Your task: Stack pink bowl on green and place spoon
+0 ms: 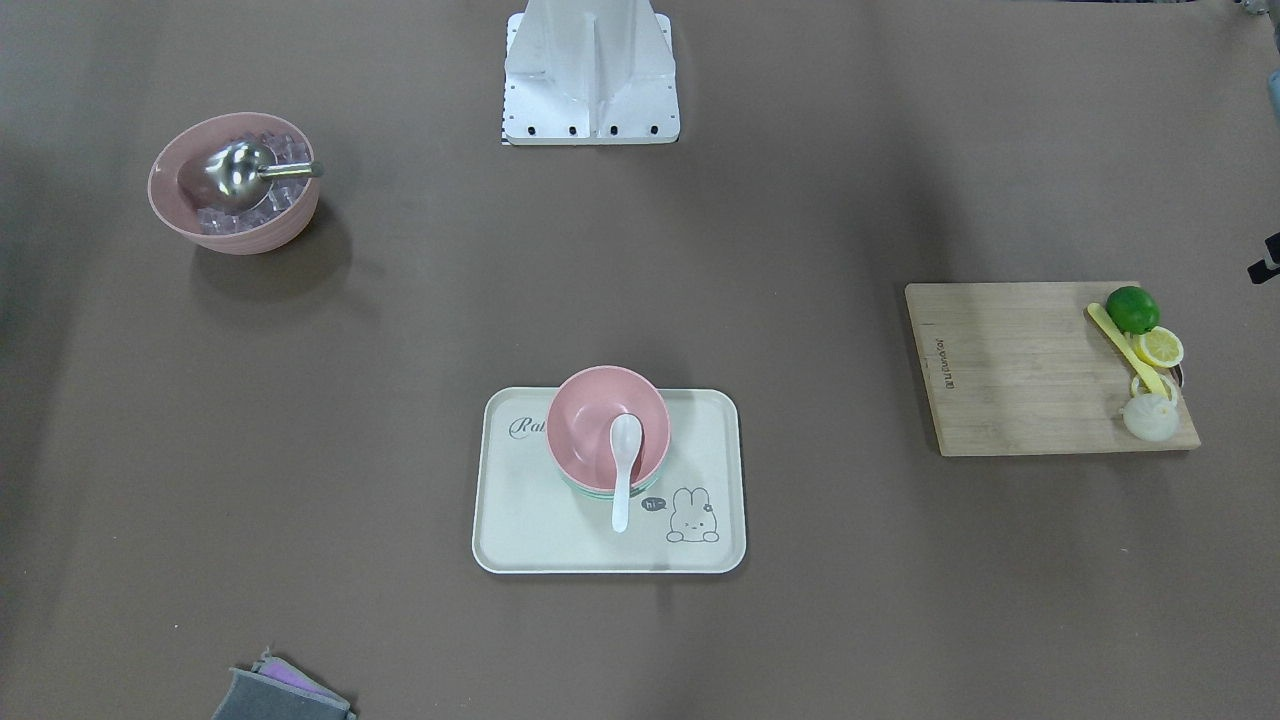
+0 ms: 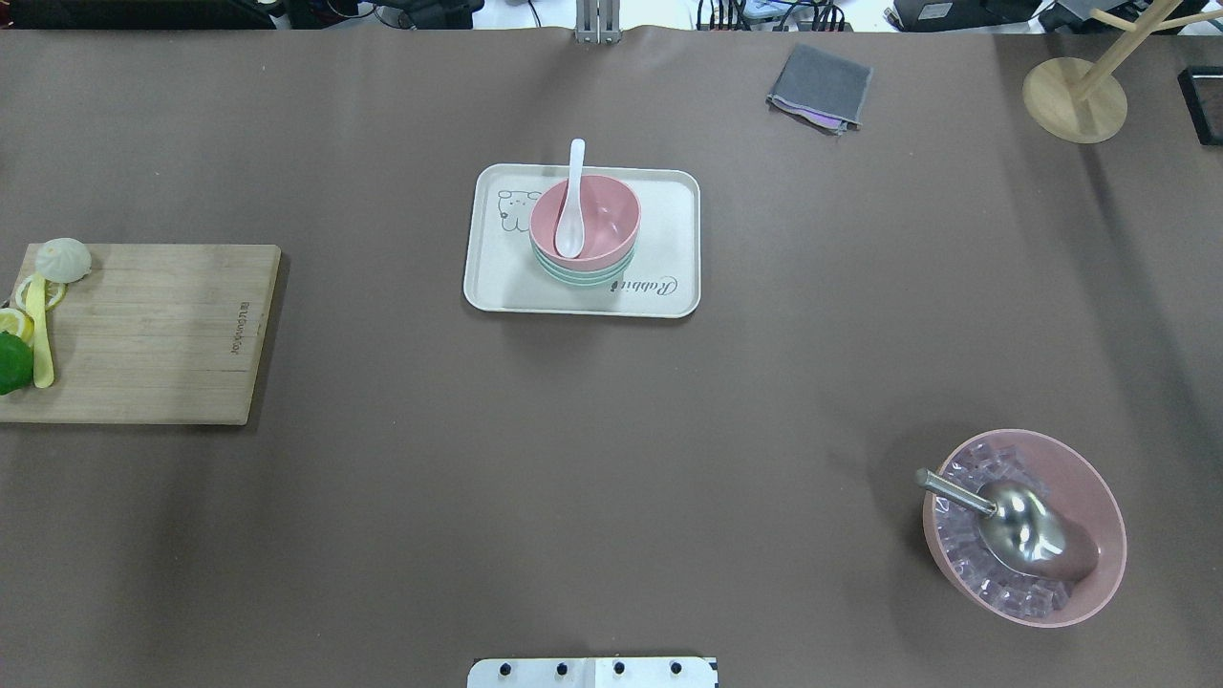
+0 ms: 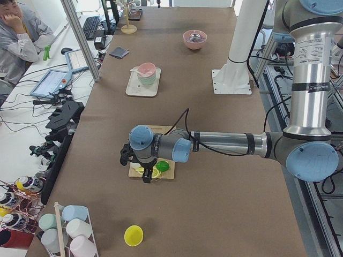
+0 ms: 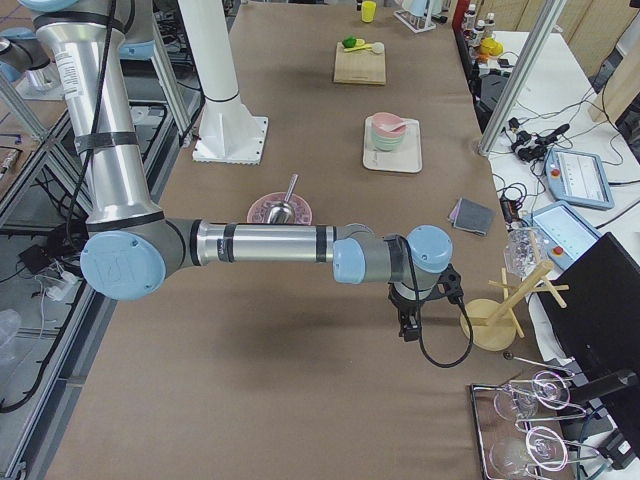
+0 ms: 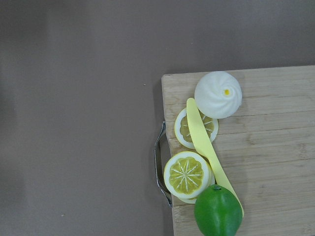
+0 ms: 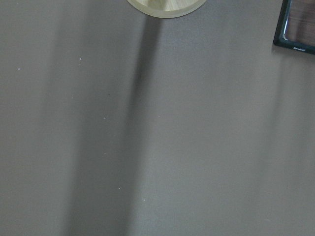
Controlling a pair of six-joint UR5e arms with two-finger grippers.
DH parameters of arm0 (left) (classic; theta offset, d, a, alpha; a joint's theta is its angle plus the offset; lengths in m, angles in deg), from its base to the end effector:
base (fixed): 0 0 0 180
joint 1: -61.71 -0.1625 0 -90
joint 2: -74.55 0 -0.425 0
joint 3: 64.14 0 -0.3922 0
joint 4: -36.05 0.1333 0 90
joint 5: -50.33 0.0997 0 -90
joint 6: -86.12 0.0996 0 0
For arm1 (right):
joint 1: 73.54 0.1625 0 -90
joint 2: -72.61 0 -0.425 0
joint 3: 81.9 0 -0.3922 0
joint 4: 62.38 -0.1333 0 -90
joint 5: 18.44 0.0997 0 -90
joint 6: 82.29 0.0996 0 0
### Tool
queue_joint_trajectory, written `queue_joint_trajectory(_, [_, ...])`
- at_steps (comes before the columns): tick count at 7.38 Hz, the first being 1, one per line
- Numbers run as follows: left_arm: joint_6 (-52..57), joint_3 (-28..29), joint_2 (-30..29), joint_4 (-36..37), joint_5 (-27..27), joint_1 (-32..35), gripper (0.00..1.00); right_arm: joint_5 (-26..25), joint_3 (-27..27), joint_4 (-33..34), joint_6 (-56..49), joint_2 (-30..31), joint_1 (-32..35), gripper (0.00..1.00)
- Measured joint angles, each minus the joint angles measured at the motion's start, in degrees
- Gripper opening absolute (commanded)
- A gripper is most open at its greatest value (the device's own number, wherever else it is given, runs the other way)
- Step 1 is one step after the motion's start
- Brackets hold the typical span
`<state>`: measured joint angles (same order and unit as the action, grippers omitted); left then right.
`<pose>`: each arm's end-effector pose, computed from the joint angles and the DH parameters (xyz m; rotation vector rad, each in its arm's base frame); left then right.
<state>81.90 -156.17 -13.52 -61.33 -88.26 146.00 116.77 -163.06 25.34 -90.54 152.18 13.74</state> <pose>-0.0100 -0.4887 0.6389 0.0489 0.8544 0.0798 0.0353 -0.5755 0.6329 0.1022 -0.7862 -0.2080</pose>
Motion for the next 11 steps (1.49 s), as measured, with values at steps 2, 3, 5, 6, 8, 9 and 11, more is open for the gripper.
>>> queue_joint_trajectory(2, [3.62,-0.12,-1.08,3.66,2.44,1.23,0.98,0.03,-0.09,0.00,0.12,0.02,0.00,1.00])
queue_joint_trajectory(3, [4.14,-0.17,-1.81,5.95,2.84,1.77,0.98,0.05,-0.14,0.00,0.17,0.05,0.00,1.00])
queue_joint_trajectory(5, [4.42,-0.14,-1.70,7.32,2.74,2.55,0.98,0.06,-0.29,0.00,0.24,0.06,0.00,1.00])
queue_joint_trajectory(6, [4.43,-0.12,-1.56,7.64,2.61,2.68,0.98,0.06,-0.37,0.00,0.27,0.05,0.00,1.00])
queue_joint_trajectory(8, [4.47,-0.32,-1.02,8.00,-0.12,4.08,0.98,0.03,-0.17,-0.13,0.28,-0.04,-0.01,1.00])
queue_joint_trajectory(9, [4.50,-0.46,-0.64,8.01,-1.35,5.94,0.98,-0.01,-0.04,-0.25,0.24,-0.06,-0.03,1.00])
queue_joint_trajectory(11, [4.74,-2.14,0.29,8.14,-1.91,8.68,0.98,0.06,-0.33,-0.34,0.18,0.40,0.04,1.00])
